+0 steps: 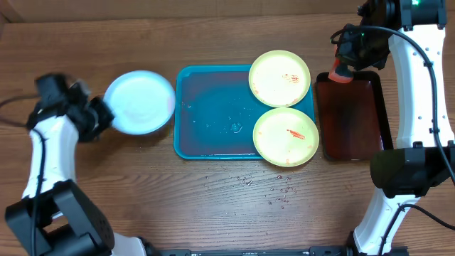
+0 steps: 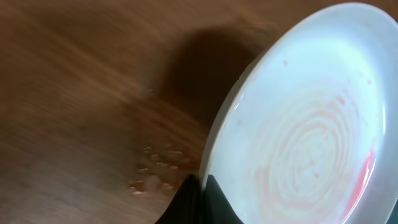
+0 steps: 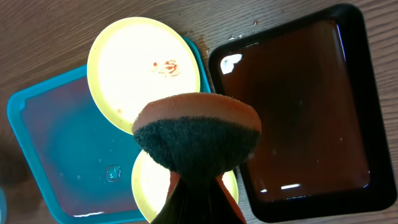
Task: Clean dirty plates on tray and stack at the side
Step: 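Carry the white plate left off the tray and set it on the table, then move the left gripper to the upper yellow plate's rim and grip it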
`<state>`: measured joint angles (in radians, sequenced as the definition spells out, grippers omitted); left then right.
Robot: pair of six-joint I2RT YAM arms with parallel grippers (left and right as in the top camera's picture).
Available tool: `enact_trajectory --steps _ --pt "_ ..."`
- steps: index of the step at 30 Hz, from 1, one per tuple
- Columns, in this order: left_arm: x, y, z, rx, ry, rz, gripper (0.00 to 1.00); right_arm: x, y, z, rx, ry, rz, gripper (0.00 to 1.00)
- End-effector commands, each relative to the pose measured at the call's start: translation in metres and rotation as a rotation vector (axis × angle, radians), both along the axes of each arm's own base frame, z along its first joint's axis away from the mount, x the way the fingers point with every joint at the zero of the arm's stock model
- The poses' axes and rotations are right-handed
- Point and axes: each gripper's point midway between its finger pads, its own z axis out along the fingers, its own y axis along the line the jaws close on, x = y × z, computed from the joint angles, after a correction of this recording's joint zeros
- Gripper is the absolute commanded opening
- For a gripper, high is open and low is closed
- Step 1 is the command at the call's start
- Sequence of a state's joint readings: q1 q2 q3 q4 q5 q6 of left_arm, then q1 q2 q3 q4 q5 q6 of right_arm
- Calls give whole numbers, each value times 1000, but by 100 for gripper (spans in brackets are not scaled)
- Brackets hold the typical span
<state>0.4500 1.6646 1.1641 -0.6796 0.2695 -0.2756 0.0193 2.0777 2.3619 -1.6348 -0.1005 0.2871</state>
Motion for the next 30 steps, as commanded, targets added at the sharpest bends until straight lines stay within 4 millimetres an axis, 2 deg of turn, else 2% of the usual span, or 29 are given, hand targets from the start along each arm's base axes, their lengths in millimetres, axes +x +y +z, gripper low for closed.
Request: enact_trajectory --steps 1,10,15,22,23,26,28,30 --pt "-15 11 -16 -57 1 68 4 2 -3 7 4 -26 -1 4" --pt "-28 34 -44 -5 15 230 5 1 3 7 4 -22 12 4" --pt "-25 48 -48 63 -14 280 4 1 5 7 4 -22 18 4" --pt "-24 47 -51 59 -28 295 5 -1 5 6 4 -14 18 4" --pt "-23 47 -51 59 -31 294 10 -2 5 6 4 -13 18 4" --pt "-23 46 -51 56 -31 290 34 -3 5 6 3 -7 18 4" --pt "-22 45 -51 55 -31 285 43 -4 5 5 3 -3 18 4" --pt "-19 38 -50 42 -42 240 45 -5 5 5 3 0 18 4"
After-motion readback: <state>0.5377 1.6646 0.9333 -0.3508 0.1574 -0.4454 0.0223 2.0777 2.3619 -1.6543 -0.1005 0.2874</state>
